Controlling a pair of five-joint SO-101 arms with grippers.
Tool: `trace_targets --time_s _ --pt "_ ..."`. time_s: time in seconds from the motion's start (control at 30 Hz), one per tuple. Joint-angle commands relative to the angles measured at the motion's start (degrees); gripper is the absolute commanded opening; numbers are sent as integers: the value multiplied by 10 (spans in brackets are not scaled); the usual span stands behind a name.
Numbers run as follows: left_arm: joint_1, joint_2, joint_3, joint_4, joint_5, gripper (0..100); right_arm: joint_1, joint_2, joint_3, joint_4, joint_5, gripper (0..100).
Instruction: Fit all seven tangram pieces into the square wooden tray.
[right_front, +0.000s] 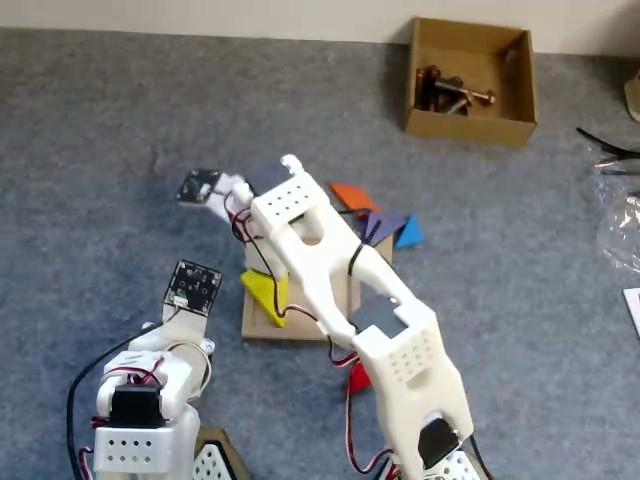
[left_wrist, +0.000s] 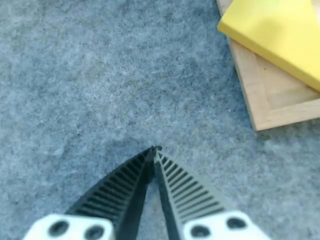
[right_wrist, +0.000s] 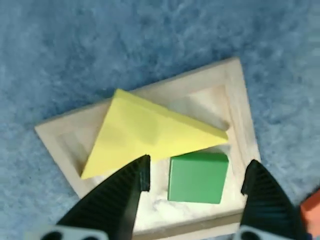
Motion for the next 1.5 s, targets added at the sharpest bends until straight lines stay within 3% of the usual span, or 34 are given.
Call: trace_targets --time_s 0.0,0.23,0.47,0.8,1.47 --pt "-2 -5 12 3 4 5 -7 -10 -54 -18 -40 282" --pt "-2 -5 12 3 4 5 -7 -9 -63 -57 -112 206" --pt "-2 -5 12 3 4 5 -25 -9 -63 -62 -149 204" --pt "-2 -5 12 3 4 5 -58 -8 -61 -44 -177 204" --pt "-2 -5 12 3 4 5 -15 -9 -65 -48 -179 204"
